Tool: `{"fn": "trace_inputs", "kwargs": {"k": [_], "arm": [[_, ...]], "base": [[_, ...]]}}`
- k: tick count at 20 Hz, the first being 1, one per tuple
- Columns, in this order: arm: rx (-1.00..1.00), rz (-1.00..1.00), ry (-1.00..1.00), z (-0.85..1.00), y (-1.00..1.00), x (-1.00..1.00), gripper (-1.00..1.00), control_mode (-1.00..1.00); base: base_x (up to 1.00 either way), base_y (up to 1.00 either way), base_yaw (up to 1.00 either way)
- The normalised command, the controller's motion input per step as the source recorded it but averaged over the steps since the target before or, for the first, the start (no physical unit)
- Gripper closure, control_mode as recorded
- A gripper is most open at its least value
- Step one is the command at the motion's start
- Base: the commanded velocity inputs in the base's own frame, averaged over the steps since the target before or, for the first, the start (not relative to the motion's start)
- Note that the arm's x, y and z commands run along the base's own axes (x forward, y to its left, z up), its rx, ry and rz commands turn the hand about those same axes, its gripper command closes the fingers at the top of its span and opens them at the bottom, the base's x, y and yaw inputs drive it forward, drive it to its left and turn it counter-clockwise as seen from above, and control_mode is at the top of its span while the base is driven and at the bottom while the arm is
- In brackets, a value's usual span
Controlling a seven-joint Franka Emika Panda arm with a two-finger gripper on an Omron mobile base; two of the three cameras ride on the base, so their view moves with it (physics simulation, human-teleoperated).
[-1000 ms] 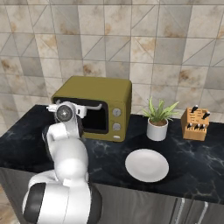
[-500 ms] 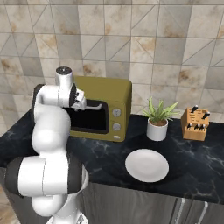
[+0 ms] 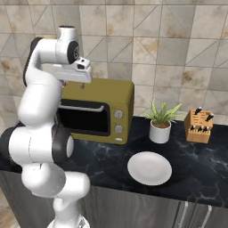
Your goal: Pull the toaster oven rack outwards. Pick up the baguette from the plate and place it on the toaster oven rack. Close the toaster oven door fully and set the temperature to the lowest setting.
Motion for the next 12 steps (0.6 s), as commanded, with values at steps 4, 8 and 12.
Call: {"fn": "trace_inputs", "kwargs": {"k": [4, 8, 12], "arm": [[0.0, -0.03, -0.29, 0.43, -0.71, -0.69, -1.0, -1.0], [0.0, -0.11, -0.38, -0.07, -0.7, -0.83, -1.0, -1.0], [-0.01, -0.17, -0.46, -0.78, -0.61, -0.96, -1.0, -1.0]], "base": [[0.0, 0.0, 0.0], [0.0, 0.0, 0.0], [0.0, 0.0, 0.0]]}}
